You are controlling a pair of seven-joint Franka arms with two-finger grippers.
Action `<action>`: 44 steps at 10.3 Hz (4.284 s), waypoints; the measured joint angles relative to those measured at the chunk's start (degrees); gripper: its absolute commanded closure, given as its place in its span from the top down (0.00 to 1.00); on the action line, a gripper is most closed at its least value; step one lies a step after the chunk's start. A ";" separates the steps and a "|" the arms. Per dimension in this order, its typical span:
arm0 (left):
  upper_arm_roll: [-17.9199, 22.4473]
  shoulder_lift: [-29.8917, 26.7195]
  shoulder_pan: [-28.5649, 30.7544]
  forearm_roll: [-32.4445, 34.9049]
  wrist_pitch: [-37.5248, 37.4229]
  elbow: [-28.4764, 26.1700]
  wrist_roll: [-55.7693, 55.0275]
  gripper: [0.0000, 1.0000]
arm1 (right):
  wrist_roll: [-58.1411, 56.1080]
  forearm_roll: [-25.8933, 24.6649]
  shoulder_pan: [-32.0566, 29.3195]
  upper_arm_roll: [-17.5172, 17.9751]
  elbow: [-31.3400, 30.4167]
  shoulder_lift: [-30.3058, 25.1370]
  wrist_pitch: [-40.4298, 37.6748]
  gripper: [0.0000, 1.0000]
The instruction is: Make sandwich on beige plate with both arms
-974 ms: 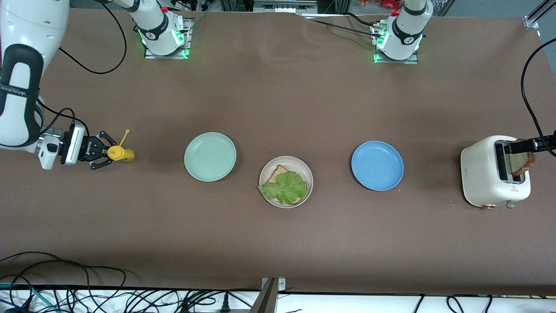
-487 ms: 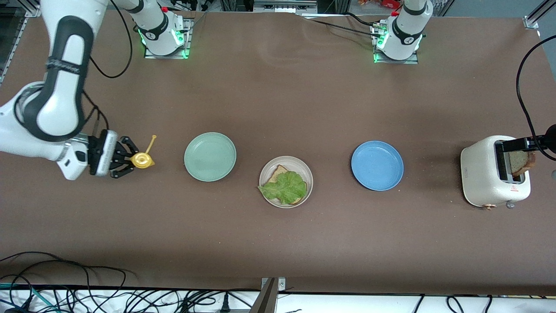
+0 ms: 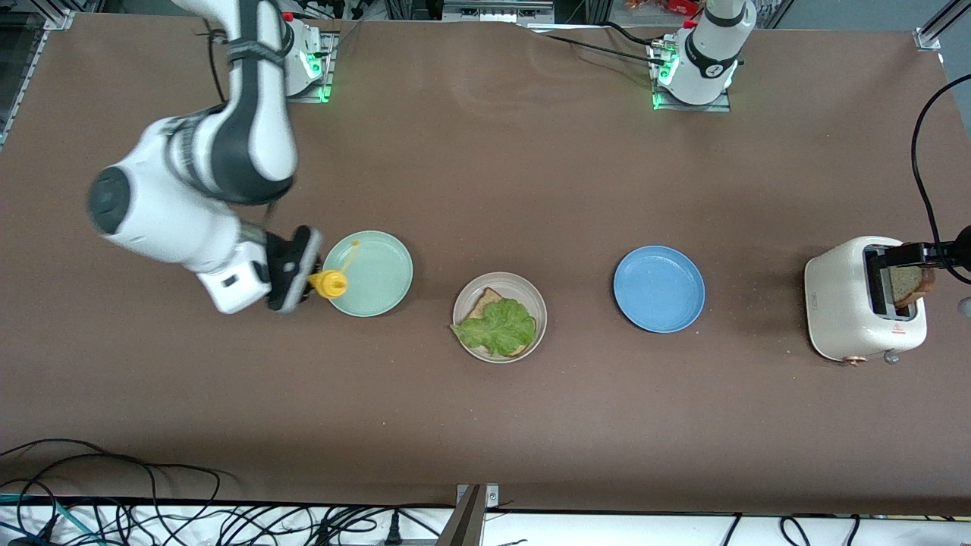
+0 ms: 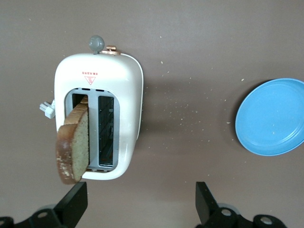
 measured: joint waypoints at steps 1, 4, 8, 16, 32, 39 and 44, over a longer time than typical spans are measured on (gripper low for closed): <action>0.06 0.00 0.86 0.00 0.12 -0.19 1.81 1.00 | 2.10 -1.68 3.23 0.19 0.15 1.71 3.37 0.00; 0.21 -0.38 2.38 0.01 2.73 -2.54 3.87 1.00 | 7.69 -8.93 9.78 1.70 0.34 7.98 11.16 0.00; 0.41 -5.77 4.57 2.41 14.90 -15.27 8.21 1.00 | 14.53 -22.41 11.96 6.09 1.86 12.59 12.93 0.00; 0.40 -8.90 8.61 2.44 27.43 -26.78 14.70 0.92 | 16.99 -30.52 11.49 8.05 5.12 22.80 13.20 0.00; -1.80 -7.42 10.60 2.42 25.97 -26.34 19.69 0.00 | -22.16 -1.05 -19.89 5.30 -5.13 -7.24 -7.18 0.00; -2.17 -5.78 6.97 2.37 9.44 -9.34 19.73 0.00 | -59.67 9.55 -36.80 6.53 -27.11 -11.73 -12.23 0.00; -3.51 -5.33 -3.14 -2.10 3.16 -6.46 11.56 0.00 | -76.39 20.53 -44.53 8.44 -29.17 -1.50 -21.15 0.00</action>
